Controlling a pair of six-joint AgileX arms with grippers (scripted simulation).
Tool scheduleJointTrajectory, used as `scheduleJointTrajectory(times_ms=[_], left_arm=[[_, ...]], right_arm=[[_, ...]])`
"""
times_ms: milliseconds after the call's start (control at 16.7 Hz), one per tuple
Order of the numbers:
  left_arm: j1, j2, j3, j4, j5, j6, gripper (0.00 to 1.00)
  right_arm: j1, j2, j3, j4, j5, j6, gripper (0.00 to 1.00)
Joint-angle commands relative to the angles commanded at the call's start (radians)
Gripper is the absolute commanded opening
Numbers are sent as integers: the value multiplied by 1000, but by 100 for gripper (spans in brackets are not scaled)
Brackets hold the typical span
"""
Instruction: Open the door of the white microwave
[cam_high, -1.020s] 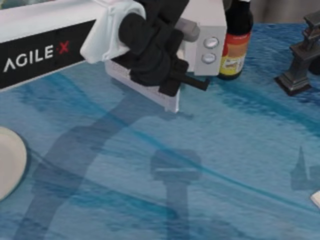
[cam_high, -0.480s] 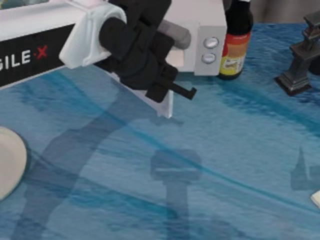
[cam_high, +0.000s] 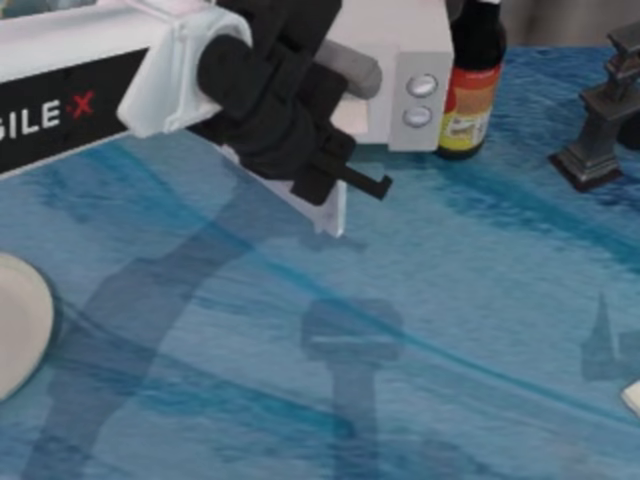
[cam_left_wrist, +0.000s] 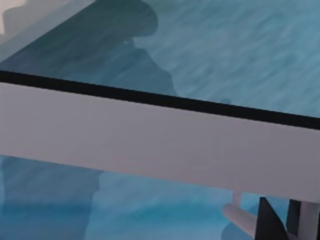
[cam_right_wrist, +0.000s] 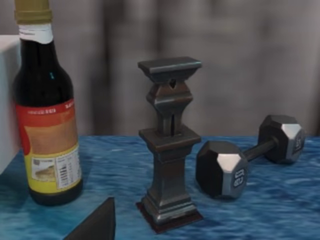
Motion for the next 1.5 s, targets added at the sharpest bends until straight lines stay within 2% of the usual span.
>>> scheduleJointTrajectory(times_ms=[960,1140,1500], left_arm=[[0,0,0,0,0,0,0],[0,-5,-11,0,14,12,0],[46,-62,-76,8,80,137,0]], right_arm=[[0,0,0,0,0,0,100],[0,0,0,0,0,0,100],[0,0,0,0,0,0,100]])
